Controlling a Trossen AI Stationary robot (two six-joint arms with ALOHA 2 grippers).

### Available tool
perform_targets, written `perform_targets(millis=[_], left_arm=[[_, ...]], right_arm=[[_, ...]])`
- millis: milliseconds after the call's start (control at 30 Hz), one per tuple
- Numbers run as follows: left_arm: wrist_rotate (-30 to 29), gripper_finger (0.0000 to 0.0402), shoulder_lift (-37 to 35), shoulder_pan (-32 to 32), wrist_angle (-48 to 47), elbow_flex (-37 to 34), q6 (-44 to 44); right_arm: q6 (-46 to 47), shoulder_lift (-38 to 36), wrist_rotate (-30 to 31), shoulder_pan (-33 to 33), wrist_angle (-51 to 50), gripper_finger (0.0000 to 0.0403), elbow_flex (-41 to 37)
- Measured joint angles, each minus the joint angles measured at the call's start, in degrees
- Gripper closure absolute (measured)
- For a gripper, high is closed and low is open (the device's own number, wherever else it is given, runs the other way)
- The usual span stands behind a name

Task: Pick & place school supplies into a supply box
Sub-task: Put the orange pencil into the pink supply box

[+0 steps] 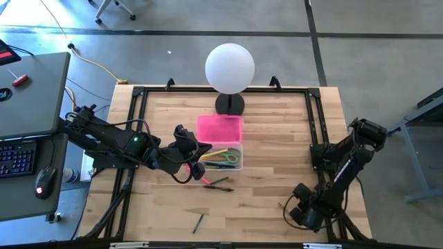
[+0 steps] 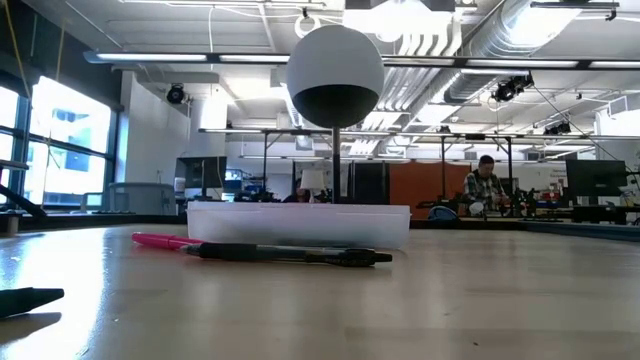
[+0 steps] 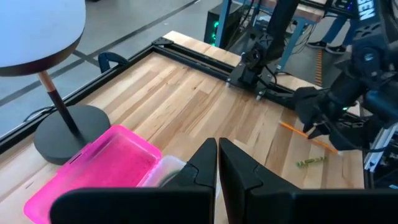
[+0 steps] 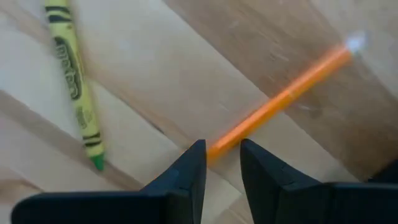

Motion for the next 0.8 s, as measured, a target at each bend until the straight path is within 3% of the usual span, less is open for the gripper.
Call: perform_targets(millis=[200, 433, 633, 800], left_arm=[[0.0, 0.0355, 0.0, 0.0, -0.1, 0.0, 0.2], [-0.3, 0.0355, 0.0, 0.0, -0.2, 0.0, 0.6], [-1.4, 0.0355, 0.0, 0.0, -0.2, 0.0, 1.7], [-1.6, 0.0355, 0.0, 0.0, -0.2, 0.0, 1.9]], right_arm=[[-3.1, -0.2, 2.2, -1.0, 3.1, 0.0329, -4.6], [-10.2, -0.4, 6.0, -2.7, 3.2, 0.0395, -5.2], [-13.5, -0.3, 9.5, -3.7, 4.1, 0.0376, -5.4], [-17.5, -0.2, 14.5, -5.4, 5.6, 0.0389, -5.6]])
